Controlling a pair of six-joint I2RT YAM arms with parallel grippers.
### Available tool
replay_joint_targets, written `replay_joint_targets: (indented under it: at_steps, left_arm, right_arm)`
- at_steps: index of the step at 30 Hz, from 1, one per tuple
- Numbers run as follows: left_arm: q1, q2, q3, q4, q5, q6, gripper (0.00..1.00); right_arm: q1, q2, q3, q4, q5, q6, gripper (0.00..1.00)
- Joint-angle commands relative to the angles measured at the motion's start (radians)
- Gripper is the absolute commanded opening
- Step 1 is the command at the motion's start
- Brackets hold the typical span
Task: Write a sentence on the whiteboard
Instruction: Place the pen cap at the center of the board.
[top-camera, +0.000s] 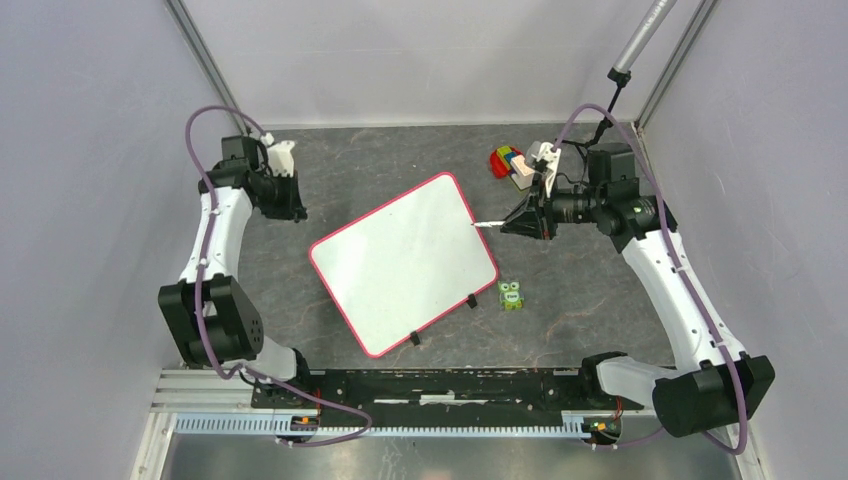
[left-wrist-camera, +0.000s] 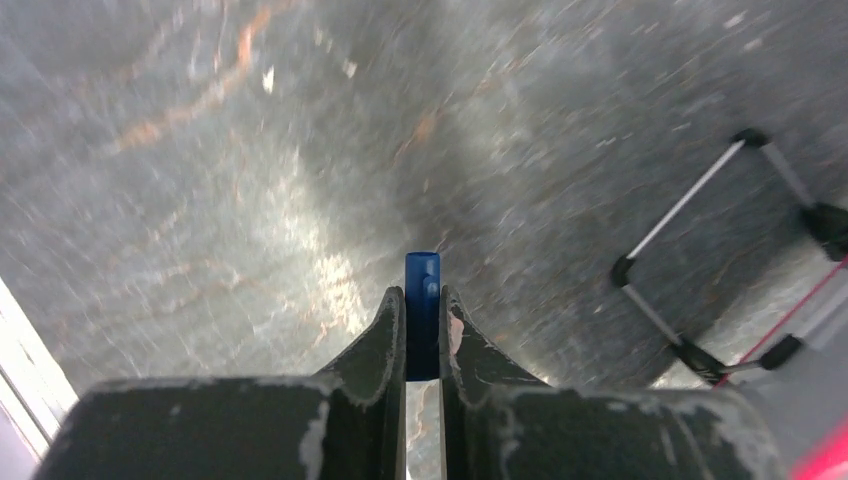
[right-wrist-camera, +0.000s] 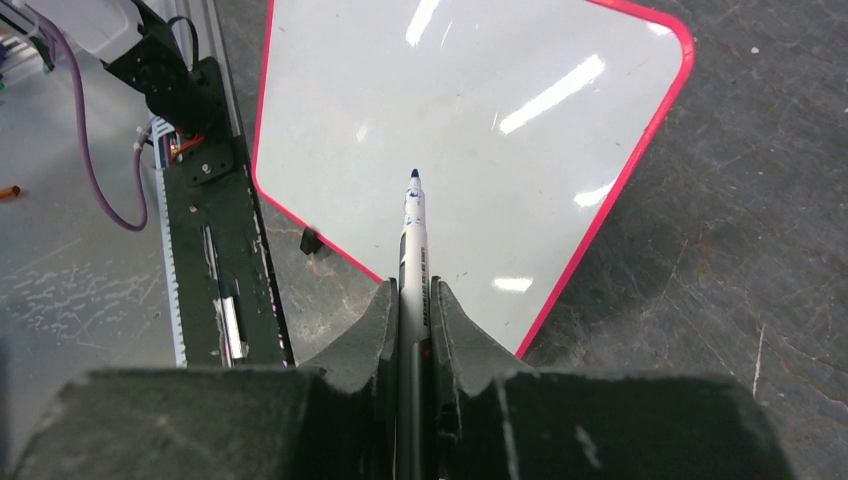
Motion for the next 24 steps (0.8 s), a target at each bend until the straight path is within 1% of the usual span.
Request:
replay_joint_targets:
  at_steps: [1, 6, 11, 24]
  left_arm:
    - [0.019, 0.044, -0.091, 0.056, -0.089, -0.018, 0.02]
    - [0.019, 0.147, -0.147, 0.066, -0.150, 0.004, 0.02]
    - [0.020, 0.229, -0.182, 0.087, -0.168, 0.034, 0.04]
    - [0.016, 0.326, -0.213, 0.099, -0.182, 0.112, 0.13]
  right_arm:
    - [0.035, -0.018, -0.028, 0.046, 0.056, -0.038, 0.00]
    - [0.058, -0.019, -0.054, 0.055, 0.074, -0.045, 0.00]
    - [0.085, -0.004, -0.046, 0.040, 0.081, -0.063, 0.00]
    - [0.151, 0.066, 0.026, -0.003, 0.121, -0.072, 0.00]
